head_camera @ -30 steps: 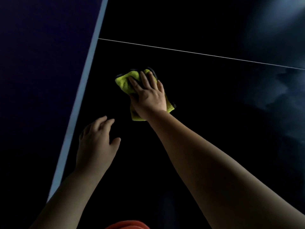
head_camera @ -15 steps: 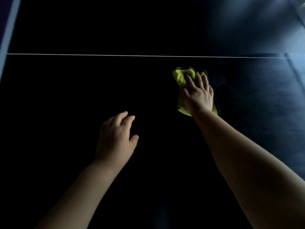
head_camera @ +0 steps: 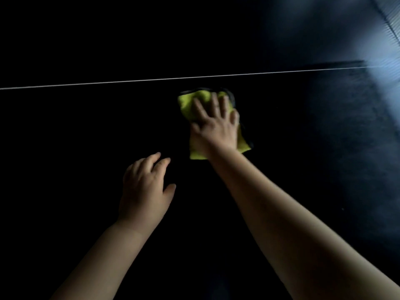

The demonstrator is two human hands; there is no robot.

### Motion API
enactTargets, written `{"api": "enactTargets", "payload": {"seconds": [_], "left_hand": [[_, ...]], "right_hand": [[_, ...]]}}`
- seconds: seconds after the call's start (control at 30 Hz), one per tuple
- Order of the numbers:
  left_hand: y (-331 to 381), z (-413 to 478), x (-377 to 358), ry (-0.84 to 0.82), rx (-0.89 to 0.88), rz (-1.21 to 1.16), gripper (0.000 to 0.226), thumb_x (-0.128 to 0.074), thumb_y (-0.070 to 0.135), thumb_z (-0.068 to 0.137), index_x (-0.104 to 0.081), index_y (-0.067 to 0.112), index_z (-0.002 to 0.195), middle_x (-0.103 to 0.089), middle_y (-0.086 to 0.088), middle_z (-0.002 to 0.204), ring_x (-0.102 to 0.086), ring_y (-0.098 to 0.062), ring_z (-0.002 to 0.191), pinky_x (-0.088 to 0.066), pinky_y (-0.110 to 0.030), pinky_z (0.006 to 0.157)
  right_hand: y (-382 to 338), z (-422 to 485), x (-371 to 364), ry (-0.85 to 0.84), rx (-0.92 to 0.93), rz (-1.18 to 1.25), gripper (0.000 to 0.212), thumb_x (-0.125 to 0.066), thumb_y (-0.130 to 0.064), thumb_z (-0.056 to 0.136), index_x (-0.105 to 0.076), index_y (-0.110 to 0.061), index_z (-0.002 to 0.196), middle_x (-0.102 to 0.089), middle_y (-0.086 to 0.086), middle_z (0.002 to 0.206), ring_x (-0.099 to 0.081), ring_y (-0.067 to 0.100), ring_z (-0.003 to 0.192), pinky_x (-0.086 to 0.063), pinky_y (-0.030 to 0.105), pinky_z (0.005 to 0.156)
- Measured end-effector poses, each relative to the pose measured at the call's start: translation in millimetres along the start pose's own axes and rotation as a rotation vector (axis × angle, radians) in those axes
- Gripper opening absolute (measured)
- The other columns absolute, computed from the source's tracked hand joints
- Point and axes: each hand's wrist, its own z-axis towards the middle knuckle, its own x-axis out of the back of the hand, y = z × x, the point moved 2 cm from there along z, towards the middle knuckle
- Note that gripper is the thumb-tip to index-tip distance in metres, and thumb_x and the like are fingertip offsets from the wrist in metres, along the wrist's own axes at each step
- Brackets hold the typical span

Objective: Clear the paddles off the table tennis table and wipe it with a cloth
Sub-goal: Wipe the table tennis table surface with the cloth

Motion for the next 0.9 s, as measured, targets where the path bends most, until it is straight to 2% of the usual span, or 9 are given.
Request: {"api": "enactTargets", "payload": {"seconds": [0.13, 0.27, 0.33, 0.47, 0.63, 0.8, 0.9], "left_hand": [[-0.7, 10.1, -2.5, 0.052, 0.077, 0.096, 0.052, -0.082, 0.019, 0.064, -0.065, 0.008, 0.112, -0.061, -0.017, 0.117, -0.053, -0.04, 0.108, -0.041, -0.05, 0.092], [8.6, 17.3, -7.1, 0.079, 0.085, 0.104, 0.051, -0.077, 0.021, 0.071, -0.062, 0.014, 0.12, -0.057, -0.012, 0.125, -0.048, -0.036, 0.115, -0.037, -0.051, 0.097], [19.0, 21.0, -10.2, 0.08, 0.074, 0.095, 0.052, -0.074, 0.022, 0.074, -0.059, 0.015, 0.124, -0.054, -0.011, 0.13, -0.046, -0.035, 0.119, -0.035, -0.05, 0.099], [47.9, 22.7, -19.0, 0.09, 0.014, 0.052, 0.053, -0.068, 0.025, 0.08, -0.054, 0.016, 0.131, -0.049, -0.011, 0.136, -0.042, -0.033, 0.124, -0.031, -0.05, 0.104], [82.3, 6.5, -30.0, 0.053, -0.037, 0.02, 0.058, -0.071, 0.026, 0.078, -0.052, 0.018, 0.132, -0.047, -0.01, 0.138, -0.041, -0.032, 0.126, -0.031, -0.049, 0.107], [97.0, -25.3, -30.2, 0.03, -0.064, 0.025, 0.059, -0.075, 0.023, 0.074, -0.055, 0.016, 0.129, -0.05, -0.012, 0.135, -0.045, -0.034, 0.123, -0.035, -0.051, 0.104], [99.3, -49.9, -25.8, 0.034, -0.075, 0.04, 0.06, -0.078, 0.021, 0.07, -0.058, 0.014, 0.126, -0.053, -0.014, 0.132, -0.048, -0.036, 0.12, -0.037, -0.053, 0.101]], "right_hand": [[-48.7, 17.0, -12.8, -0.027, 0.321, -0.054, 0.064, -0.038, -0.054, 0.094, -0.015, -0.043, 0.153, -0.001, 0.001, 0.165, 0.008, 0.028, 0.15, 0.0, 0.053, 0.118], [-29.2, 54.0, -4.7, 0.001, 0.399, -0.07, 0.061, -0.037, -0.054, 0.095, -0.017, -0.045, 0.152, -0.006, -0.004, 0.164, 0.002, 0.024, 0.151, -0.004, 0.047, 0.119], [-8.0, 69.7, 1.7, 0.03, 0.325, -0.048, 0.06, -0.038, -0.055, 0.094, -0.021, -0.046, 0.151, -0.009, -0.004, 0.164, 0.0, 0.023, 0.151, -0.006, 0.046, 0.119], [58.1, 86.9, 17.8, 0.059, 0.051, 0.0, 0.06, -0.037, -0.054, 0.095, -0.021, -0.043, 0.152, -0.009, -0.004, 0.164, 0.001, 0.023, 0.151, -0.006, 0.048, 0.118], [136.3, 55.0, 32.7, 0.039, -0.26, 0.049, 0.068, -0.032, -0.062, 0.094, -0.014, -0.038, 0.154, 0.0, -0.001, 0.165, 0.008, 0.026, 0.15, -0.003, 0.054, 0.118], [138.7, -18.0, 26.7, 0.037, -0.423, 0.043, 0.076, -0.032, -0.067, 0.091, -0.011, -0.034, 0.156, 0.003, 0.005, 0.165, 0.013, 0.031, 0.149, 0.0, 0.06, 0.116], [122.3, -70.8, 17.2, 0.022, -0.435, 0.047, 0.077, -0.032, -0.067, 0.09, -0.009, -0.034, 0.155, 0.005, 0.008, 0.164, 0.015, 0.034, 0.148, 0.002, 0.063, 0.114]]}}
